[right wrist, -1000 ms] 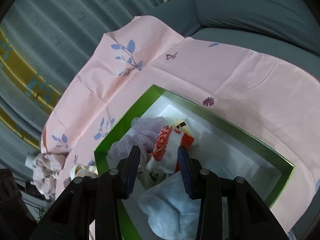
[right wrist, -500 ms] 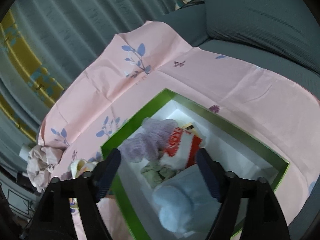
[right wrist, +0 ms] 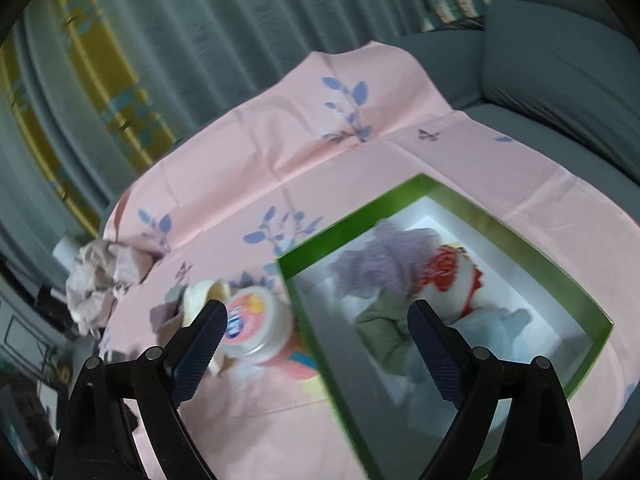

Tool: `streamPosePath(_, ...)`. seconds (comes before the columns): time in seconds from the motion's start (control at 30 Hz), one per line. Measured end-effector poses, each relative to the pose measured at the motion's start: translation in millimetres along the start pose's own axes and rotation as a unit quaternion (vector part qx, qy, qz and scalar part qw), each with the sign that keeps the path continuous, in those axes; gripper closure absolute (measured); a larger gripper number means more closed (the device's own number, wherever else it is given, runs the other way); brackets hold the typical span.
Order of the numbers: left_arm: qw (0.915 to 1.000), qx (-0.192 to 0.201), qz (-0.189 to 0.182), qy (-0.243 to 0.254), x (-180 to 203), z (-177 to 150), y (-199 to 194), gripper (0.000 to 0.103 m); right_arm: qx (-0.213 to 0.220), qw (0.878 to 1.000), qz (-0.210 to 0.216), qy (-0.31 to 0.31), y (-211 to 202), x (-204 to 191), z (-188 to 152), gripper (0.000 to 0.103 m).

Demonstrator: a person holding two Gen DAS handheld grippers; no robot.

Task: Organize soft objects
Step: 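Move the right gripper back to the grey-purple fuzzy cloth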

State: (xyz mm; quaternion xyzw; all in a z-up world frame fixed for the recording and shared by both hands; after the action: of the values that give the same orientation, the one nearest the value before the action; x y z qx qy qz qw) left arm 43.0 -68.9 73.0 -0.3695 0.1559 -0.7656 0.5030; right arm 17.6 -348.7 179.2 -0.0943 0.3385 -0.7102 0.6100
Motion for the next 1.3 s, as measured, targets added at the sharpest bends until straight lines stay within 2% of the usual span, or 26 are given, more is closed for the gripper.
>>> streamPosePath(0.17, 0.9973, -0.019, 0.062, -0.033, -42, -13, 12, 0.014, -0.003, 0.999, 0.024, -0.027, 1, -26, -8, 0.011)
streamPosePath(0.3, 0.9968, -0.021, 0.054, -0.055, -54, -14, 12, 0.014, -0.015, 0.999, 0.027, -0.042, 7, -42, -18, 0.011)
streamPosePath(0.47, 0.9950, -0.014, 0.077, -0.062, -63, -13, 8, 0.014, -0.023, 0.998, 0.012, -0.064, 15, -59, -28, 0.011)
streamPosePath(0.77, 0.9935, -0.009, 0.076, -0.084, -72, -10, 3, 0.014, -0.056, 0.993, 0.030, -0.097, 23, -83, -48, 0.011)
streamPosePath(0.97, 0.9921, -0.001, 0.091, -0.087, -81, -5, -2, 0.014, -0.062, 0.992, 0.018, -0.112, 28, -90, -55, 0.011)
streamPosePath(1.3, 0.9879, 0.001, 0.122, -0.096, -106, 4, -11, 0.014, -0.051, 0.991, 0.062, -0.102, 20, -111, -58, 0.011)
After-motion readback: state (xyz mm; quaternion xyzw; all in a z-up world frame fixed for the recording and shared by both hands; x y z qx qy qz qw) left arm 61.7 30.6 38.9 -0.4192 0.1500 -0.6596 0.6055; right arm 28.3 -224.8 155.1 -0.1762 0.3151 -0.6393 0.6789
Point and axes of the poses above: each gripper's, at about its wrist camera, not at the fingertips, and y roughly the way its jaws point, x to its right, z to its top, the point moved 4 cm from there along y, roughly the way its jaws point, and after that the axes turned 4 degrees about x, right-handed, at the moved point
